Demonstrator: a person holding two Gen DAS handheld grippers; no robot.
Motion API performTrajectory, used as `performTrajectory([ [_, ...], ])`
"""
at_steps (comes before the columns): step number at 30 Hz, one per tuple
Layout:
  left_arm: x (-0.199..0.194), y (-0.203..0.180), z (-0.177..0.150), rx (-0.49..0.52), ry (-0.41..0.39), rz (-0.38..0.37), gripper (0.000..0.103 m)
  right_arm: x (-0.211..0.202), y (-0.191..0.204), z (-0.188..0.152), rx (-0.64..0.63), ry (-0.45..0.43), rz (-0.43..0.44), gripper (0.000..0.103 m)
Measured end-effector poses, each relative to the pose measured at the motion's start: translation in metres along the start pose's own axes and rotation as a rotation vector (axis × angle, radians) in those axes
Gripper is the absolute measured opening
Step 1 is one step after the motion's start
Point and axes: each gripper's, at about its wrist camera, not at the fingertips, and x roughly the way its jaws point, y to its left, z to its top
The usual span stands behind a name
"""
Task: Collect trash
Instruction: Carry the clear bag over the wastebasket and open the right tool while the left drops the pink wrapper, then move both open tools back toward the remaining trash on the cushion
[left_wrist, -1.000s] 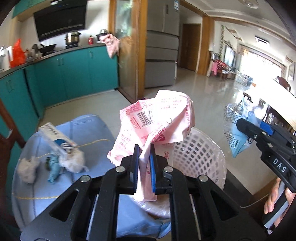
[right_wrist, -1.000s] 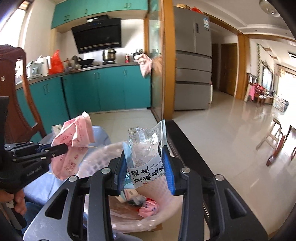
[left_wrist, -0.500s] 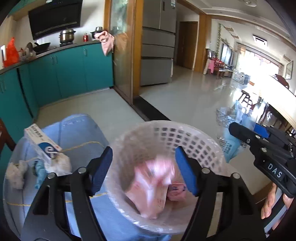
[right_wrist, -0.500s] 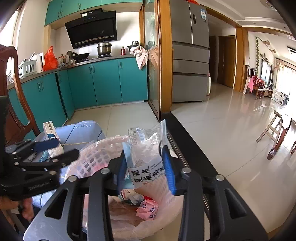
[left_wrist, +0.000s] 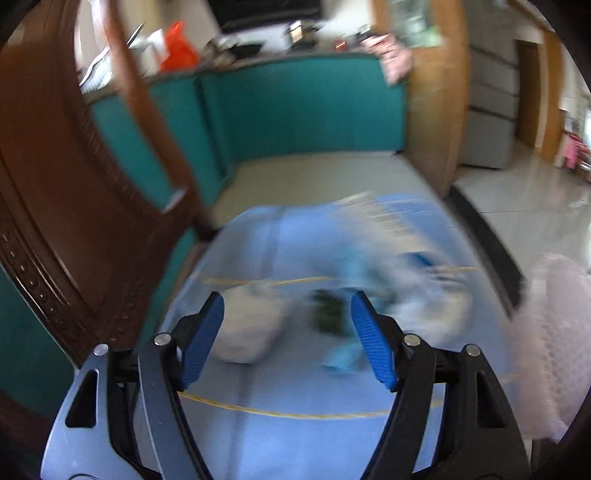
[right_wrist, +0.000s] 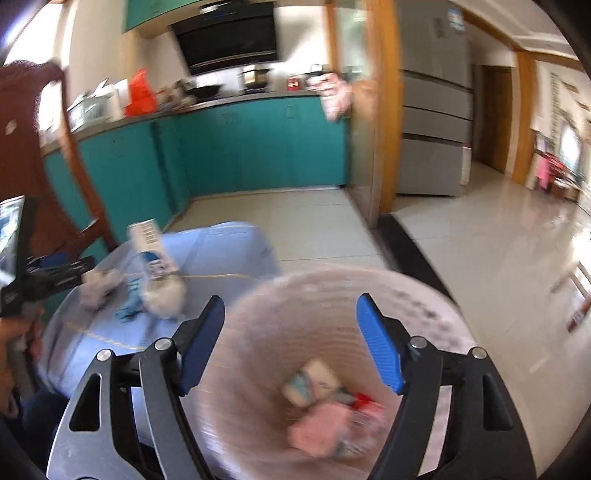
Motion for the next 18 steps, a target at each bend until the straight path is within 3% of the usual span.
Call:
performTrajectory([
  [2, 0.02, 0.017, 0.002, -0.021, 0.048, 0.022, 0.072, 0.02, 0.034, 0.008, -0.018, 0.017, 0.083, 0.073],
  [4, 0.036, 0.031, 0.002, -0.051, 0.08, 0.027, 0.076, 0.041, 0.063, 0.017, -0.031, 0.038, 0.158, 0.08],
  [9, 0.055, 0.042, -0.006, -0.068, 0.109, -0.005, 0.08, 0.112, 0.128, 0.042, -0.065, 0.106, 0.251, 0.086],
  [12, 0.054, 0.043, -0.009, -0.064, 0.098, -0.024, 0.087, 0.15, 0.156, 0.049, -0.137, 0.156, 0.23, 0.086],
  [15, 0.061, 0.044, -0.01, -0.074, 0.114, -0.039, 0.088, 0.185, 0.176, 0.053, -0.186, 0.225, 0.233, 0.086],
  [17, 0.067, 0.045, -0.011, -0.076, 0.132, -0.05, 0.088, 0.193, 0.175, 0.054, -0.169, 0.236, 0.255, 0.083],
  [18, 0.07, 0.046, -0.011, -0.077, 0.139, -0.054, 0.088, 0.195, 0.174, 0.055, -0.164, 0.243, 0.259, 0.07],
])
